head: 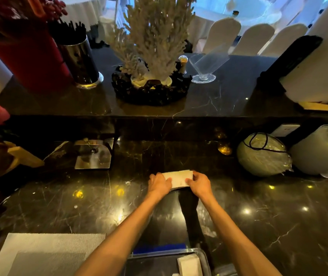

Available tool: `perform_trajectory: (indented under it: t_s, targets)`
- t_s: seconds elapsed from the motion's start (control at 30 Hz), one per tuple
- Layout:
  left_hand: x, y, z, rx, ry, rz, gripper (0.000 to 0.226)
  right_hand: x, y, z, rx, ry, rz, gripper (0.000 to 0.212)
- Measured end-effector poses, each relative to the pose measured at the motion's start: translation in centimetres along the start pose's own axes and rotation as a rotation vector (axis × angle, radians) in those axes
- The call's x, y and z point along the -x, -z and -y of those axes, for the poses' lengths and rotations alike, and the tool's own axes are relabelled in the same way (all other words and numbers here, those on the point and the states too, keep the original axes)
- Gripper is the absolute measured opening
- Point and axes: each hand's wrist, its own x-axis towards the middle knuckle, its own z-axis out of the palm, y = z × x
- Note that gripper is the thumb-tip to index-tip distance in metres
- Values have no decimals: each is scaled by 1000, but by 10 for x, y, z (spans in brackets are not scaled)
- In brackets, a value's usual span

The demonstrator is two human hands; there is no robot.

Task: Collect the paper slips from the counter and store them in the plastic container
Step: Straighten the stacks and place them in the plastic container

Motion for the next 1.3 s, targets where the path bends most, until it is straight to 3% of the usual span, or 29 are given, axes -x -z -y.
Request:
perform_trajectory:
  t_s: [0.17,0.33,0.77,0.9,1.07,1.17,1.3]
  targets:
    - [-13,-9,-3,-106,41,-18,59,-21,-2,-8,53,-11,48,46]
    - [-16,-12,-2,5,83,-59,57,-30,-2,-15,119,-57,70,54]
    - [-21,3,6,480,240,111,62,-17,5,-26,-500,-171,148,54]
    - [-19,1,8,509,147,101,61,-12,-2,-27,-500,-78,83,57]
    - [-14,0,7,451,-162,-111,51,-13,-14,-18,-466,189,-72,63]
    - [-7,-6,12,385,-269,-150,51,-11,-25,-20,-275,305,-144,78]
    - [-2,-18,17,302,-384,-137,65,-5,-44,-32,-124,350,-184,70]
